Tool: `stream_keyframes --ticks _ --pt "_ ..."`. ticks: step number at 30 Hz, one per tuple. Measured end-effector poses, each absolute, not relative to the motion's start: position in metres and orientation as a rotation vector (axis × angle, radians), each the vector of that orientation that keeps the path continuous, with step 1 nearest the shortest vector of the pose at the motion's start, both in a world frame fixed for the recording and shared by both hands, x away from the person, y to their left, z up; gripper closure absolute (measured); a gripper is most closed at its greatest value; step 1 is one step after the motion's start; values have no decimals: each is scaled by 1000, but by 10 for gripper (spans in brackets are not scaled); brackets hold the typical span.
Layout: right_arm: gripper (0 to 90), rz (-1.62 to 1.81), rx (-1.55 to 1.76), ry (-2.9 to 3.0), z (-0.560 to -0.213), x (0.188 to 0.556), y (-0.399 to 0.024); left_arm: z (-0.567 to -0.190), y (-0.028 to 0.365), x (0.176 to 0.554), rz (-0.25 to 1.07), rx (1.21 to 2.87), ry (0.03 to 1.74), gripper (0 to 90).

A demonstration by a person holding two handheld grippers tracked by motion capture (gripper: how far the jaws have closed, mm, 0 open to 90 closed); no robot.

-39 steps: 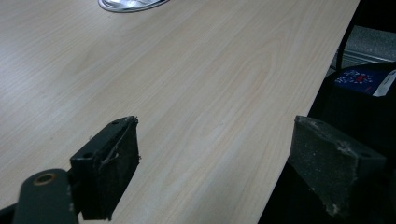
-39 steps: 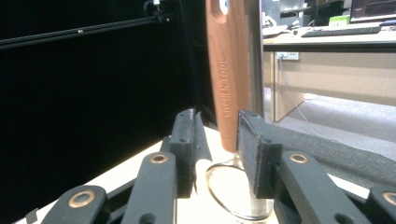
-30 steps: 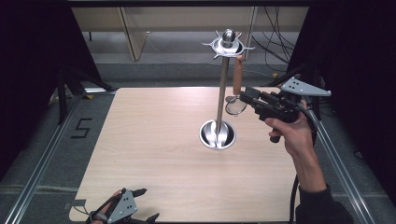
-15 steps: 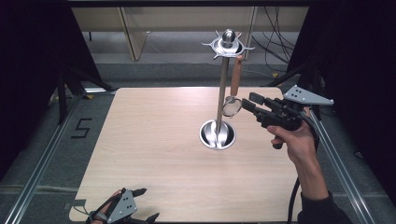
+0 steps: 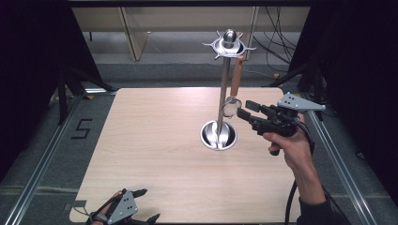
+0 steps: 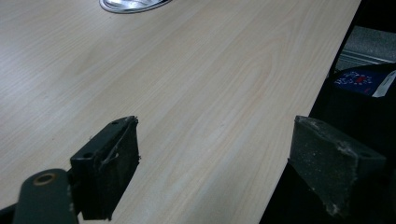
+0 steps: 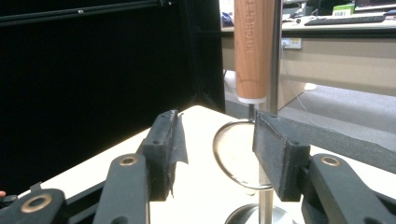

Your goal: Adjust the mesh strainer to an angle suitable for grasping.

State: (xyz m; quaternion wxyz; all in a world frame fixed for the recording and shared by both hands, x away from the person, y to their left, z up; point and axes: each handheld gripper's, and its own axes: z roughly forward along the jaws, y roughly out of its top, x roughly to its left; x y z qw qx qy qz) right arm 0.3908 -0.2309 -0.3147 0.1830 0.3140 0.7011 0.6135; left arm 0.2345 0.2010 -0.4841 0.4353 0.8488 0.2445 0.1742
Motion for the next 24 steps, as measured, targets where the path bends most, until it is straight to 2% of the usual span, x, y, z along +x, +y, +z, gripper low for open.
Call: stream_keyframes --ticks 16,24 --pt "474 1699 902 2027 -325 392 -224 -483 201 235 456 2115 599 152" --pt "449 1664 900 2074 -333 389 -221 -483 200 234 426 2102 604 152"
